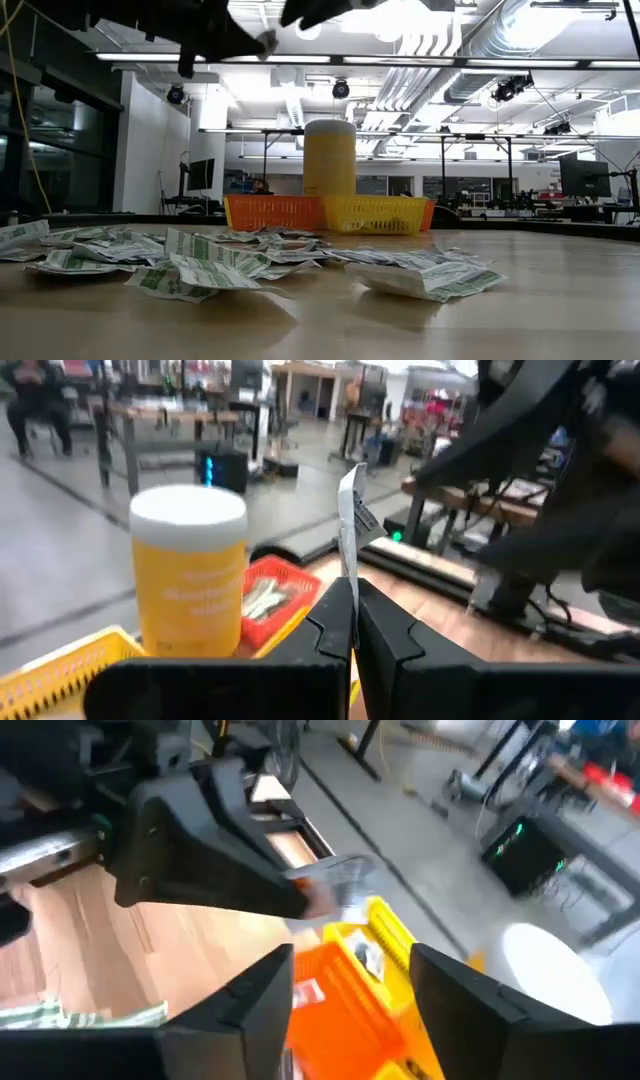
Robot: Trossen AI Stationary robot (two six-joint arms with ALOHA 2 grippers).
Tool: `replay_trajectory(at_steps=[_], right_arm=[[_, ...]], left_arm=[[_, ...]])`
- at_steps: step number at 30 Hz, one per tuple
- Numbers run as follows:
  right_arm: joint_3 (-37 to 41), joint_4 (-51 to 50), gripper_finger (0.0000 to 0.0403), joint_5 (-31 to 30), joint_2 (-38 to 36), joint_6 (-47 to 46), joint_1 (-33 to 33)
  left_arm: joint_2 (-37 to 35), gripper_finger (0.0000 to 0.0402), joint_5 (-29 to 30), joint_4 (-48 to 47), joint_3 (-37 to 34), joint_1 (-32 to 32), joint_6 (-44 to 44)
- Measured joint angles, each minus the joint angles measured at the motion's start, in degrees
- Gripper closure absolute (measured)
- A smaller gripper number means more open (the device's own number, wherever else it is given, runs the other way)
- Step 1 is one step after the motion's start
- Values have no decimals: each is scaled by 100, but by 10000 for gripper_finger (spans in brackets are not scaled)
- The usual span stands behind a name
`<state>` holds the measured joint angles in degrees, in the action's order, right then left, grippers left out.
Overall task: Pick & Place First Aid Supplies
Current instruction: Put the orange ointment pack into the bottom orange basket
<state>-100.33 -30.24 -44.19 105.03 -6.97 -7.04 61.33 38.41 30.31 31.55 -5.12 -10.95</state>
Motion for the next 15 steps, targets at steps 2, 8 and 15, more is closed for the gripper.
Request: replay_trajectory(at_steps=[2,8,15], right_arm=[[0,-333,199,38,-126,-312,79],[0,-1388,199,321,-485,-1004,297],[-9,-2339,201,332,-610,-1424,394]], left_arm=[[-34,401,-256,-326,-2,245,-272],[-58,401,-1480,-1308,0,1213,-862],[-56,401,-2771,-2241,-2,2432,-1028]])
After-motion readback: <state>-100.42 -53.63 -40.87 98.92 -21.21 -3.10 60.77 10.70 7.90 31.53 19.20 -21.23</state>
